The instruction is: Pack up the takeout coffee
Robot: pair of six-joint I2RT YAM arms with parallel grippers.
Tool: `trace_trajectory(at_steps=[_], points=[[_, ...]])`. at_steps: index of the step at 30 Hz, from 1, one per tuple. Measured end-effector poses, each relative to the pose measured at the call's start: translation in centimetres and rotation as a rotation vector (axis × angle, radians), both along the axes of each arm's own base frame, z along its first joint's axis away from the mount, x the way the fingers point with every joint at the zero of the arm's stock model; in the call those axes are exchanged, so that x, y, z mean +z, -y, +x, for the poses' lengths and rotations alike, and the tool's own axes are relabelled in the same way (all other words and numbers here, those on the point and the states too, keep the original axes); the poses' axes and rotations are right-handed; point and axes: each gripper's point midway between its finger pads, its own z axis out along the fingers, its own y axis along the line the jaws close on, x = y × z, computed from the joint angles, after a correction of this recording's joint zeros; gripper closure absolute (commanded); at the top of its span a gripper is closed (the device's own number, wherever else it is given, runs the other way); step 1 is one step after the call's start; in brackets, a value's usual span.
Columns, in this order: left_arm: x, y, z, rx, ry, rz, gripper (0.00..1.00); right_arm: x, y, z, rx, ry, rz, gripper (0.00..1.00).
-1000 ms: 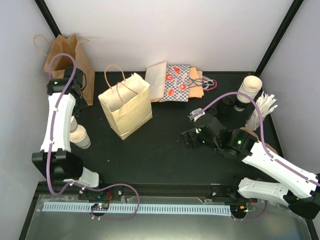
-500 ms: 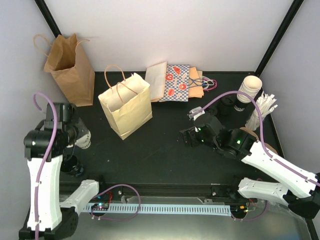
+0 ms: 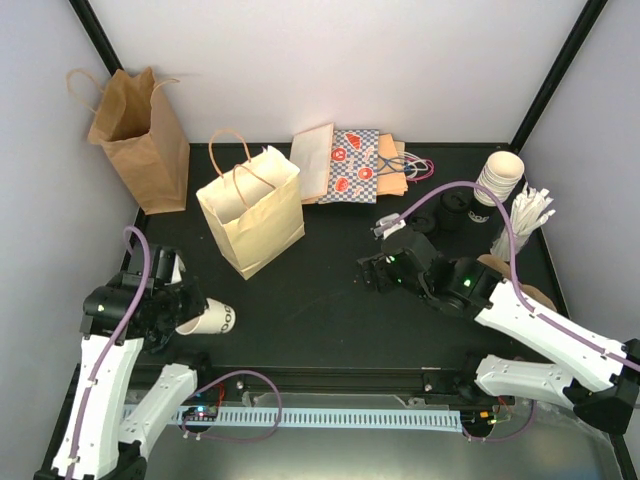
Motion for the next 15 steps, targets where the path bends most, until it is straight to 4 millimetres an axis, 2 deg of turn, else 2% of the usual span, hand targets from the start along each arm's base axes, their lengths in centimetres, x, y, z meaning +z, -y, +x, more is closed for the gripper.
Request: trace_trajectory(at_steps=[7, 12, 15], points=[[-2.5, 2.6, -0.6, -0.075, -0.048, -0.086, 0.98, -1.2, 0.1, 0.0, -0.011, -0.015, -0.006, 0.08], [-4.4, 5.6, -1.5, -0.172, -0.109, -0.126, 0.98, -1.9, -0.2, 0.2, -0.016, -0.027, -0.010, 0.08], [-4.6, 7.5, -2.0, -0.229, -0.134, -0.133, 0.99, -2.6, -0.4, 0.3, -0.019, -0.044, -0.025, 0.08]])
